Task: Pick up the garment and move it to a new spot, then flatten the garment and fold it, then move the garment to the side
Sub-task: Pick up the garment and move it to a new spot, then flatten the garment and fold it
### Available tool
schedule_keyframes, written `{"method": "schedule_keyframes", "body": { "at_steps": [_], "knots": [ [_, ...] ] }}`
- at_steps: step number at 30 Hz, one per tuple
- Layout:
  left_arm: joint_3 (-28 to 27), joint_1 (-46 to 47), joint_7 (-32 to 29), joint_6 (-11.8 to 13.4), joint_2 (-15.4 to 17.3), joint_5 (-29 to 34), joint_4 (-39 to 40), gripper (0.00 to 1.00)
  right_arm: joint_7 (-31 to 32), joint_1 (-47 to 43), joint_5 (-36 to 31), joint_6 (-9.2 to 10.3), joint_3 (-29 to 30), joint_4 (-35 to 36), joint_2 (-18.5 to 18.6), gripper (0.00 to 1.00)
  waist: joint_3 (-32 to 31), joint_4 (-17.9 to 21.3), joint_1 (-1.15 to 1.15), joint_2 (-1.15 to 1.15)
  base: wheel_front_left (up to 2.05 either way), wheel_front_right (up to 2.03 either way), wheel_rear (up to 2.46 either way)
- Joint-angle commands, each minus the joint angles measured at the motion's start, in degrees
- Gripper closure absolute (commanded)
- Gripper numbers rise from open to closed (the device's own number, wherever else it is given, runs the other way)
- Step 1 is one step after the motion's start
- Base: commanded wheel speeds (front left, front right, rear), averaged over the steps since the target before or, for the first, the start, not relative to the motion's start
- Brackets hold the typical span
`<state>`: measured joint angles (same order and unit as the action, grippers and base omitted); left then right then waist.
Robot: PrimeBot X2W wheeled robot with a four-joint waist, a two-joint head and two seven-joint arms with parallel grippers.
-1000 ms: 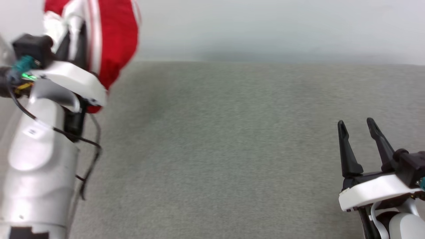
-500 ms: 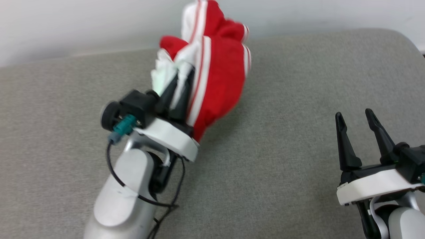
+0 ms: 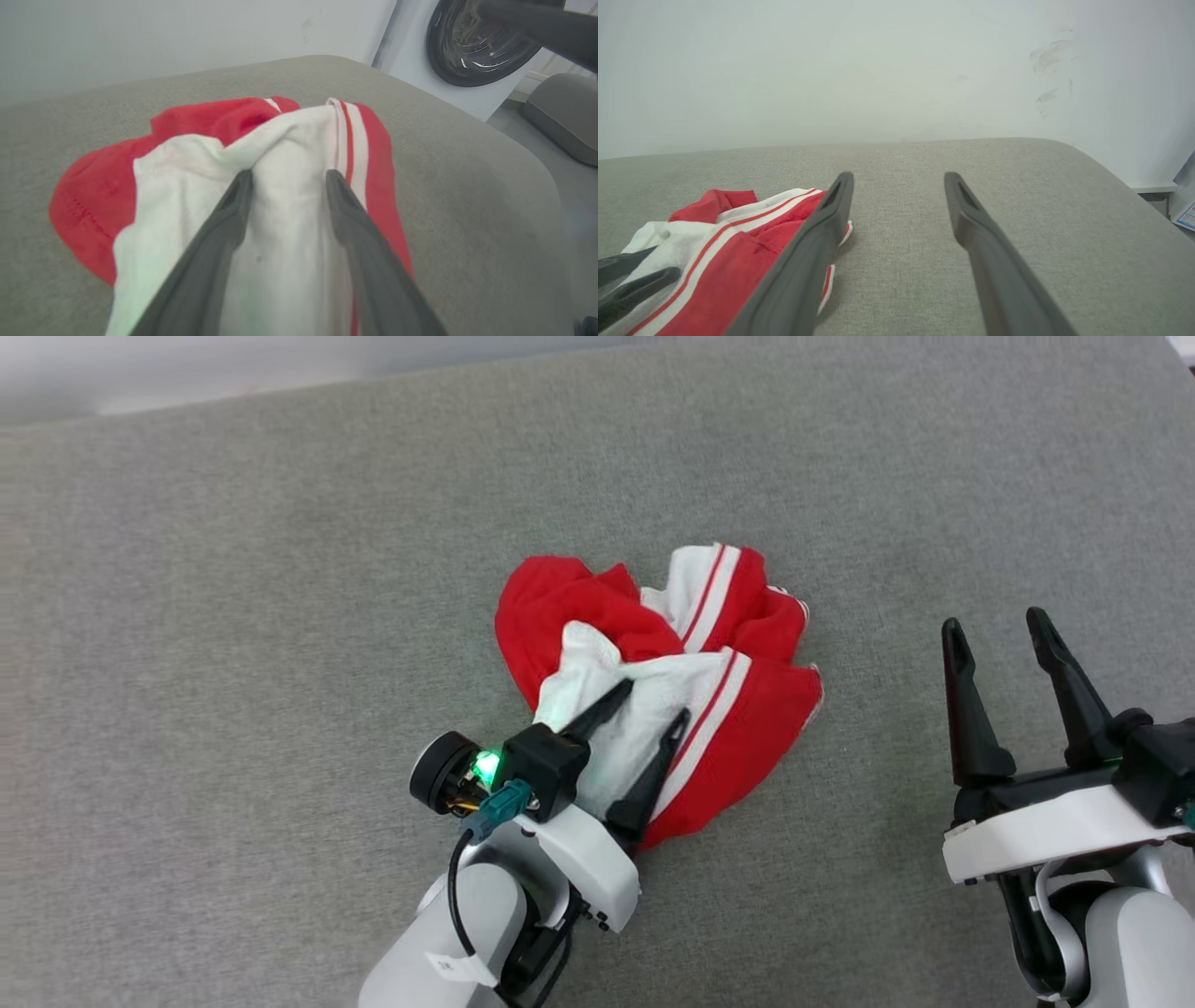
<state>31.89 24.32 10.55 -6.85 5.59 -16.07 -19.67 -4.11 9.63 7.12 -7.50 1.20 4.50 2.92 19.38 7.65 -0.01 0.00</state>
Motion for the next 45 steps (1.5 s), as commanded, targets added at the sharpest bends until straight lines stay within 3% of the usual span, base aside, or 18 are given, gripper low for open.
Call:
{"method": "schedule_keyframes", "body": {
  "at_steps": [1,13,26,35,45],
  "knots": [
    [0.1,-0.2,1.5,-0.1,0.0,-0.2,0.5,0.0,-0.4,0.1,0.0,0.03,-0.1,-0.6,-0.1,0.0,-2.2,-1.3,0.01,0.0,0.0,0.0,0.0],
    [-6.2,-2.8,4.5,4.9,0.6,-1.8,6.8,0.0,0.9,-3.6,-0.6,0.02,0.5,-1.9,-0.1,0.0,-10.5,-5.6,0.01,0.0,0.0,0.0,0.0],
    [-18.0,-13.8,4.8,11.4,7.9,-3.1,8.6,0.0,3.5,-9.2,-1.2,0.02,0.2,-1.2,-0.1,0.0,-17.4,-8.3,0.01,0.0,0.0,0.0,0.0],
    [-19.1,-20.1,4.5,12.5,10.2,-2.9,9.7,0.0,5.5,-12.7,-1.4,0.02,-0.2,0.1,-0.1,0.0,-20.1,-8.7,0.01,0.0,0.0,0.0,0.0],
    [-18.5,-20.5,4.1,12.8,10.0,-3.5,10.5,0.0,6.5,-13.4,-1.3,0.02,-0.4,1.2,-0.1,0.0,-20.3,-8.5,0.01,0.0,0.0,0.0,0.0]
  ]
}}
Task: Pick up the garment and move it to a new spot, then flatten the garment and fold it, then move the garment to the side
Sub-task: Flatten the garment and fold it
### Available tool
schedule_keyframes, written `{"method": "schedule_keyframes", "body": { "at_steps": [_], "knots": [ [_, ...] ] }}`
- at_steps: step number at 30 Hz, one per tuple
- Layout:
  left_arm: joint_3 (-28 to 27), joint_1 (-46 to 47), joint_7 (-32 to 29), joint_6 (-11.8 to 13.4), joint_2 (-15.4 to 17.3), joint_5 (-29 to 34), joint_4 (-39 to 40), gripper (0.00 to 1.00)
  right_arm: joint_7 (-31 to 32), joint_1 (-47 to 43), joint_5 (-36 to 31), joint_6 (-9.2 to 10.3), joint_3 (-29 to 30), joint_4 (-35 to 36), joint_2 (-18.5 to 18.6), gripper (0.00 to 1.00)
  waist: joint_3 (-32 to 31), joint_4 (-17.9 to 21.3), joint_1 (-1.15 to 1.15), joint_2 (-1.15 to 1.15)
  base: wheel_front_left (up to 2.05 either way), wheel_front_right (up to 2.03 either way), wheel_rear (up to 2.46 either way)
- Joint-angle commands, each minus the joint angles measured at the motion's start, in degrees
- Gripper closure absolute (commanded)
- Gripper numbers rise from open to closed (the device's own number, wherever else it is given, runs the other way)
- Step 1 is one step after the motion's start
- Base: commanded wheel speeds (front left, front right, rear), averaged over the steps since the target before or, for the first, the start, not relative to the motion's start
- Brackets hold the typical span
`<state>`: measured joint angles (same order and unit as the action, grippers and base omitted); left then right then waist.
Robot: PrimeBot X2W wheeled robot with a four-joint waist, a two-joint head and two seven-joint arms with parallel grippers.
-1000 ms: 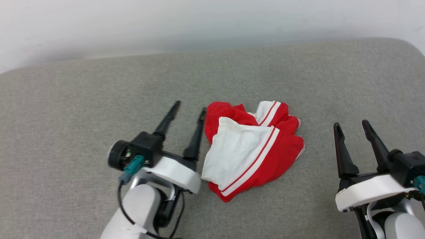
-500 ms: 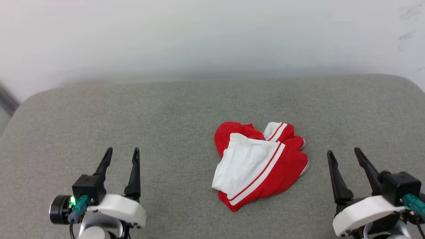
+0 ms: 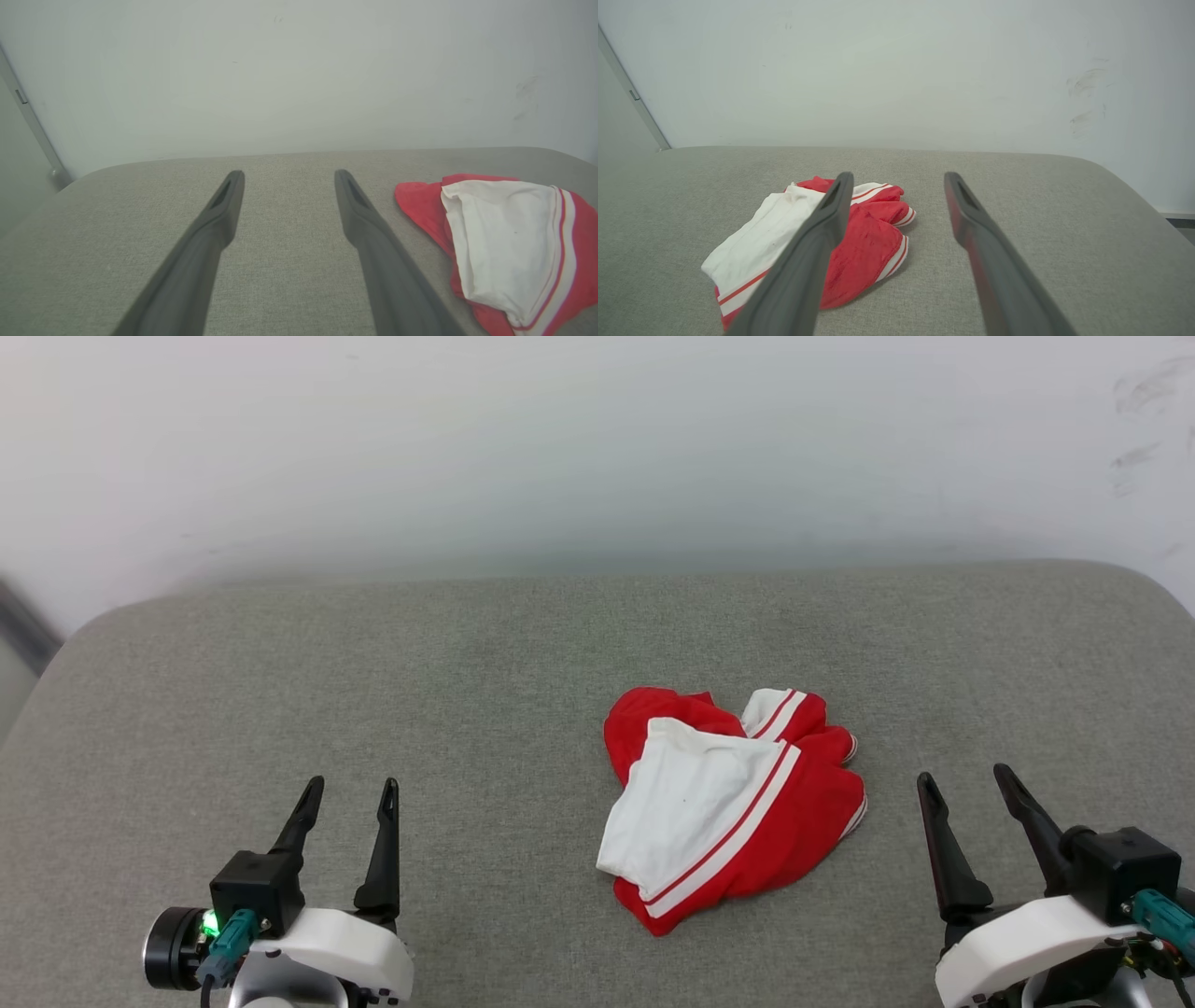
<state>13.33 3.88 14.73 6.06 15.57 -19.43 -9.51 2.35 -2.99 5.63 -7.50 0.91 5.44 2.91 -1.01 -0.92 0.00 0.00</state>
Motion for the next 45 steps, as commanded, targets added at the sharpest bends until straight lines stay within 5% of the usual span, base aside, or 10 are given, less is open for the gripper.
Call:
{"method": "schedule_keyframes", "body": {
  "at_steps": [1,9,14,27,35,36,38,45],
  "knots": [
    [0.1,0.1,0.0,-0.1,0.0,-0.3,0.3,0.0,0.1,-0.7,0.4,0.02,-0.1,0.3,0.0,0.0,0.2,0.1,0.0,0.0,0.0,0.0,0.0],
    [0.3,1.8,0.2,-0.1,-0.6,-0.3,1.1,0.0,2.5,0.2,2.8,0.02,2.0,-1.7,-0.1,0.0,1.8,-1.1,0.0,0.0,0.0,0.0,0.0],
    [1.0,3.9,0.4,-0.5,-1.8,0.2,2.3,0.0,9.5,5.2,5.4,0.02,2.3,-4.1,0.3,0.0,4.9,-4.0,0.0,0.0,0.0,0.0,0.0],
    [1.0,11.2,0.6,-4.3,-6.2,2.7,1.2,0.0,39.6,23.8,14.3,0.02,-13.6,-7.8,12.6,0.0,13.2,-11.6,0.0,0.0,0.0,0.0,0.0],
    [-1.2,12.0,0.5,-6.6,-8.8,4.4,0.3,0.0,48.0,27.9,17.2,0.02,-21.0,-11.2,16.0,0.0,15.3,-12.9,0.0,0.0,0.0,0.0,0.0],
    [-1.4,11.9,0.5,-6.8,-9.1,4.6,0.2,0.0,48.7,27.9,17.5,0.02,-21.5,-11.4,16.2,0.51,15.4,-12.9,0.0,0.0,0.0,0.0,0.0],
    [-2.1,11.7,0.5,-7.0,-9.4,5.1,0.0,0.0,49.4,27.8,18.1,0.02,-22.2,-11.0,16.4,1.0,15.4,-12.6,0.0,0.0,0.0,0.0,0.0],
    [-4.1,10.5,0.5,-8.0,-9.5,6.6,-1.1,0.0,44.3,30.4,17.3,0.02,-22.9,-5.3,16.7,1.0,13.3,-9.6,0.0,0.0,0.0,0.0,0.0]
  ]
}}
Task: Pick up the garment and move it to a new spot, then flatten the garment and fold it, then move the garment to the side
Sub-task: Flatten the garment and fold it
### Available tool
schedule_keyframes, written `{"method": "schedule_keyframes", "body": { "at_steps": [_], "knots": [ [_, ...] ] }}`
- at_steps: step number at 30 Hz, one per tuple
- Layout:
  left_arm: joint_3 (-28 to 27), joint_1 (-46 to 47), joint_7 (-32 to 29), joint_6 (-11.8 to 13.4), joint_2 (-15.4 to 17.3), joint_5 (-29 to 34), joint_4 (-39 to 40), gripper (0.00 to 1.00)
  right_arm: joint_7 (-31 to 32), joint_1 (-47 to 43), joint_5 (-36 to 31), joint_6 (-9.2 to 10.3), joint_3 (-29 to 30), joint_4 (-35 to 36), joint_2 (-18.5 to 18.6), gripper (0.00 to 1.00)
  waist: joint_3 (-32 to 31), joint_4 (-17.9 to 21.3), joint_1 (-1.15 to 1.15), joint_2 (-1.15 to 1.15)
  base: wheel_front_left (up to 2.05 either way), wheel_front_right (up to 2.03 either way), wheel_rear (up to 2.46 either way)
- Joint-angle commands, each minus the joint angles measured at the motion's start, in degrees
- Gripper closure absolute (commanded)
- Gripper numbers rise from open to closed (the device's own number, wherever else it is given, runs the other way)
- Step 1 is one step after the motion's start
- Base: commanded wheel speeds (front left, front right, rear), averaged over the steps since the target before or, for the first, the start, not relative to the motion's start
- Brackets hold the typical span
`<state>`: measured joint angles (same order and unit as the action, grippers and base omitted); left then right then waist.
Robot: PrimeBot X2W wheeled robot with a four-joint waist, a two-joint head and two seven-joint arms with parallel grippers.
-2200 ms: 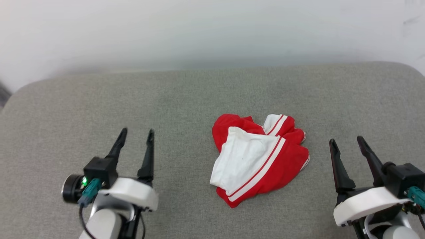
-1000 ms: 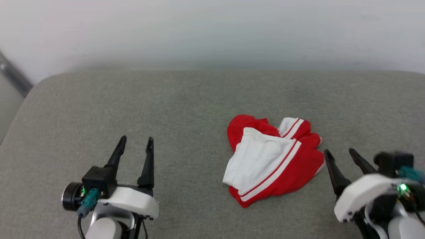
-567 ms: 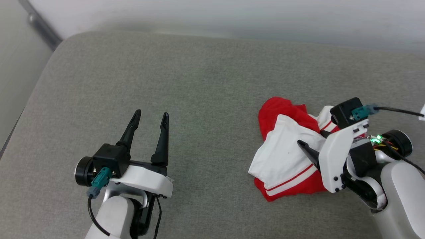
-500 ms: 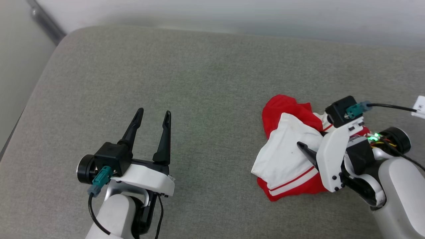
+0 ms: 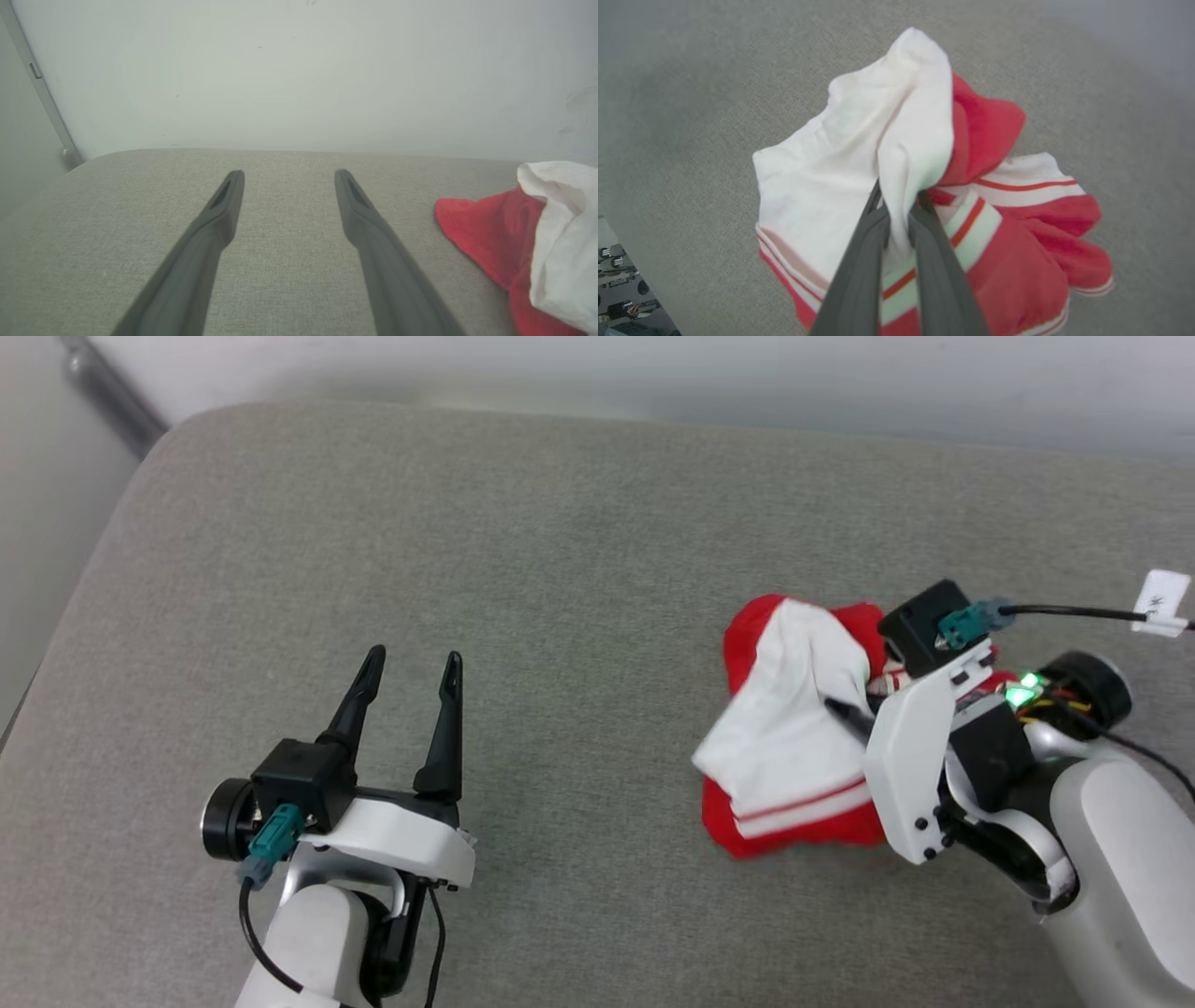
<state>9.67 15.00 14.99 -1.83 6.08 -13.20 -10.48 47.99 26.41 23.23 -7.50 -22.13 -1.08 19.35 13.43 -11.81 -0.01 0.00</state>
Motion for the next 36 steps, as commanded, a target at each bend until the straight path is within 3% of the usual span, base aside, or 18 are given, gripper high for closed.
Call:
{"method": "schedule_keyframes", "body": {
  "at_steps": [1,5,10,17,22,23,24,25,32,36],
  "knots": [
    [-0.4,-0.6,0.3,-0.1,-0.1,0.4,-0.2,0.0,-1.3,1.0,-0.3,0.02,0.1,1.2,0.2,1.0,-1.1,1.3,0.01,0.0,0.0,0.0,0.0],
    [-1.4,-1.3,0.2,-0.6,0.1,0.9,-0.5,0.0,-4.6,0.1,-1.2,0.03,3.2,4.4,-0.1,1.0,-2.9,3.8,0.01,0.0,0.0,0.0,0.0],
    [-2.2,-2.3,0.2,-0.7,0.2,1.3,-0.5,0.0,-7.7,-6.4,-2.4,0.03,12.5,6.8,-2.3,1.0,-4.3,7.0,0.01,0.0,0.0,0.0,0.0],
    [-2.7,-3.1,0.2,-1.1,0.3,1.5,-0.8,0.0,-11.5,-20.0,-2.5,0.02,27.6,5.0,-10.1,1.0,-4.5,9.9,0.01,0.0,0.0,0.0,0.0],
    [-2.8,-3.6,0.2,-1.2,0.3,1.6,-1.0,0.0,-16.2,-26.5,-1.5,0.02,32.9,-0.1,-14.7,1.0,-4.7,10.5,0.01,0.0,0.0,0.0,0.0],
    [-2.7,-3.7,0.2,-1.2,0.3,1.6,-1.1,0.0,-17.1,-27.4,-1.2,0.02,33.4,-1.0,-15.2,0.85,-4.8,10.6,0.01,0.0,0.0,0.0,0.0],
    [-2.7,-3.9,0.2,-1.2,0.2,1.6,-1.2,0.0,-18.1,-28.3,-1.0,0.02,33.8,-2.1,-15.6,0.57,-5.0,10.6,0.01,0.0,0.0,0.0,0.0],
    [-2.7,-4.0,0.2,-1.2,0.2,1.6,-1.3,0.0,-19.4,-28.8,-1.0,0.02,34.1,-3.0,-15.9,0.0,-5.2,10.6,0.01,0.0,0.0,0.0,0.0],
    [-3.0,-5.6,0.2,-0.9,0.3,1.2,-1.9,0.0,-38.6,-28.6,-2.5,0.02,32.9,-2.2,-16.5,0.0,-7.2,10.6,0.01,0.0,0.0,0.0,0.0],
    [-3.3,-6.5,0.2,-0.7,0.6,1.0,-1.9,0.0,-43.9,-28.4,-3.1,0.02,31.5,-2.3,-16.5,0.0,-8.5,10.9,0.01,0.0,0.0,0.0,0.0]
  ]
}}
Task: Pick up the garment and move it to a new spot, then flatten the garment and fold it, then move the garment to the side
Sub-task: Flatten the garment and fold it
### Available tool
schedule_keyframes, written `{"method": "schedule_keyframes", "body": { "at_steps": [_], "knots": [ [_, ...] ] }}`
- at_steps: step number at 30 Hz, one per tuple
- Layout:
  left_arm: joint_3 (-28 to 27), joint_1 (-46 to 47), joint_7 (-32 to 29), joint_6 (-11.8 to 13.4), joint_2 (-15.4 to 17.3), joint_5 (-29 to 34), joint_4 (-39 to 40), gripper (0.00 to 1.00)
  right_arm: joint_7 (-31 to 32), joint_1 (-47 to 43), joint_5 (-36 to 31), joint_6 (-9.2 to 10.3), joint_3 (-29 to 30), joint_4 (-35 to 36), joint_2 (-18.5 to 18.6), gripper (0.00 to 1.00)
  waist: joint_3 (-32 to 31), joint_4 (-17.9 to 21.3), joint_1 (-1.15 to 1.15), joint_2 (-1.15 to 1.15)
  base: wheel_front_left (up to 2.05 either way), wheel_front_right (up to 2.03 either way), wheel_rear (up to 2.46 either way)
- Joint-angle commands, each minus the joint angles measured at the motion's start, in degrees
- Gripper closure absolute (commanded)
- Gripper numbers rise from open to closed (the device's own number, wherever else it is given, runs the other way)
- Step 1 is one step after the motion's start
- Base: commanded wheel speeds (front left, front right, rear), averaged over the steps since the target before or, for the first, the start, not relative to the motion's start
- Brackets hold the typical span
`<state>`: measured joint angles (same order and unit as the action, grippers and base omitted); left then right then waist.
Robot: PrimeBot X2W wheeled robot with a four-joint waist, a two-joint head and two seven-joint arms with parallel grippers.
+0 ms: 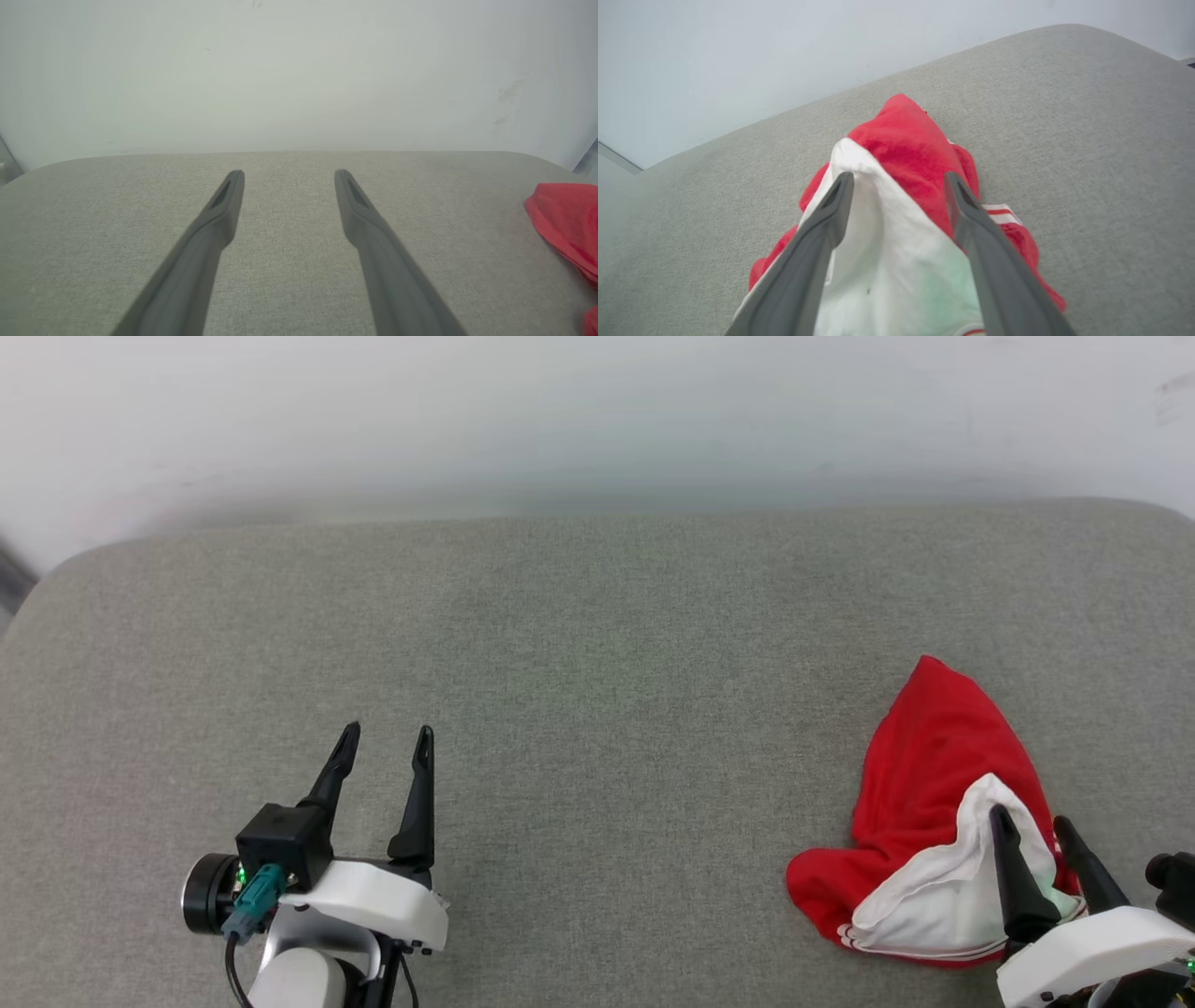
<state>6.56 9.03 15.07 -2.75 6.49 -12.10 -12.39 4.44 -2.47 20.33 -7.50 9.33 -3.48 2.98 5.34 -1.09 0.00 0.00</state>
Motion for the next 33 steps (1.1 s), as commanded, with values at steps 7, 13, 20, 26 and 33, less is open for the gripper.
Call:
{"method": "schedule_keyframes", "body": {
  "at_steps": [7,13,20,26,33],
  "knots": [
    [-0.3,-1.6,0.1,0.8,0.5,-0.5,0.6,0.0,1.8,2.7,-1.4,0.02,-0.5,2.7,-0.1,0.0,-1.2,0.7,0.0,0.0,0.0,0.0,0.0],
    [0.2,-1.0,0.0,1.0,0.4,-0.6,1.2,0.0,17.7,7.0,-1.0,0.02,-2.0,4.5,4.8,0.0,-0.3,0.6,0.0,0.0,0.0,0.0,0.0],
    [0.3,0.7,0.1,1.2,0.3,-1.0,1.8,0.0,36.8,12.3,0.8,0.02,-3.9,6.2,9.8,0.0,2.9,-0.1,0.0,0.0,0.0,0.0,0.0],
    [1.0,3.2,0.2,0.8,-0.2,-0.9,1.8,0.0,45.9,17.3,3.1,0.02,-4.9,0.9,12.4,0.0,7.2,-1.6,0.0,0.0,0.0,0.0,0.0],
    [1.2,5.1,0.2,0.3,-0.8,-1.0,1.0,0.0,53.7,20.1,4.4,0.02,-5.7,-4.7,12.3,0.4,9.9,-3.0,0.0,0.0,0.0,0.0,0.0]
  ]
}}
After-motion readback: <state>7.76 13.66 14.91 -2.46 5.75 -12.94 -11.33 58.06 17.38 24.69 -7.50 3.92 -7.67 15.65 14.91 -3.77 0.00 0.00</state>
